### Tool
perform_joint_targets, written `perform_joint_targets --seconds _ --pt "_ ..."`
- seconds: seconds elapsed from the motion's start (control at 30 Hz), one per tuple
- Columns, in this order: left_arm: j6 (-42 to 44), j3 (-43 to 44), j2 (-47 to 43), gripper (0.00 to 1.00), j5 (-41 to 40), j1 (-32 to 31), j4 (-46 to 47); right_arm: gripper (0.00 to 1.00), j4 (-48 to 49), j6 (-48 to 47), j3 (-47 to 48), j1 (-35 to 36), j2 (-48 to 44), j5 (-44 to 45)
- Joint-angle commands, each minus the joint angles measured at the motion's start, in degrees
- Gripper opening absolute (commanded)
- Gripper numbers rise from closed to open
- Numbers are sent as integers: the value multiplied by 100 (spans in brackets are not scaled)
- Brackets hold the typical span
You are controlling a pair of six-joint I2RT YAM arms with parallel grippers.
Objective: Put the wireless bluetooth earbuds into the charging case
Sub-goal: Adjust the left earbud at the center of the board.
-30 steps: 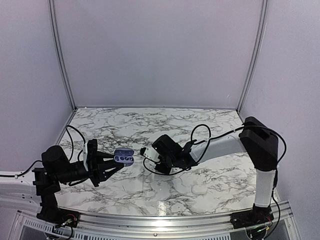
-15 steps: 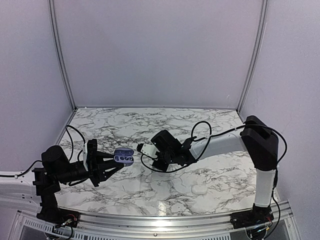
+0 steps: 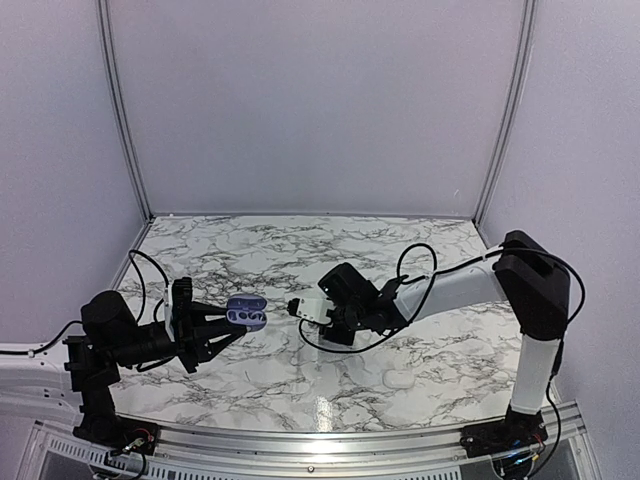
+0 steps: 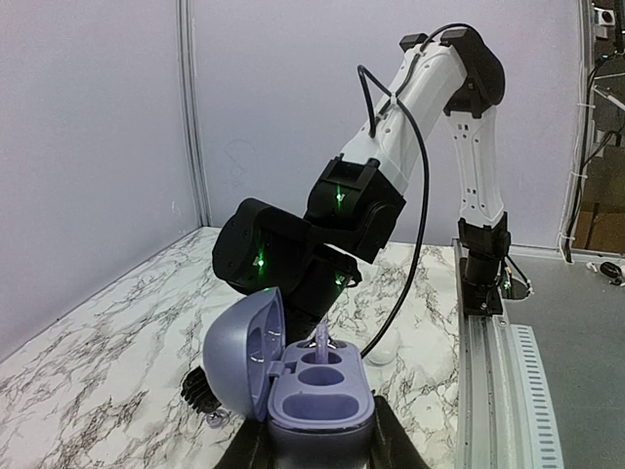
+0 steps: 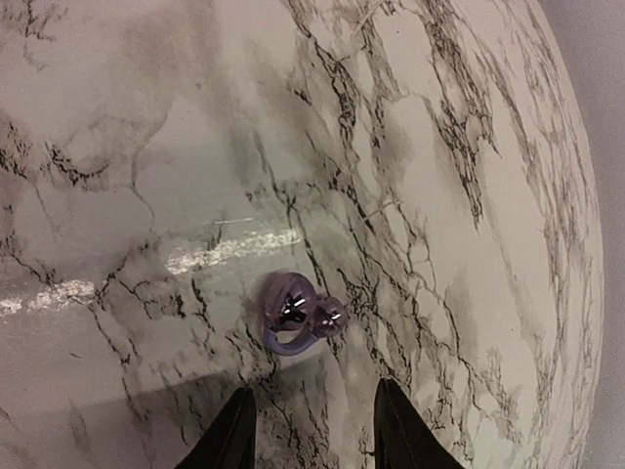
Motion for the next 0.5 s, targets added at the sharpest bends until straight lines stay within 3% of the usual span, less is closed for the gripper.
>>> perform_joint_targets --seconds 0.0,0.23,0.47 --pt "75 -15 -96 0 -14 41 136 36 284 -23 90 -302 40 -302" --pt "78 -14 -100 0 -23 42 136 41 398 633 393 -1169 -71 -2665" --pt "76 5 -83 0 -17 39 136 39 224 960 1314 -1307 788 -3014"
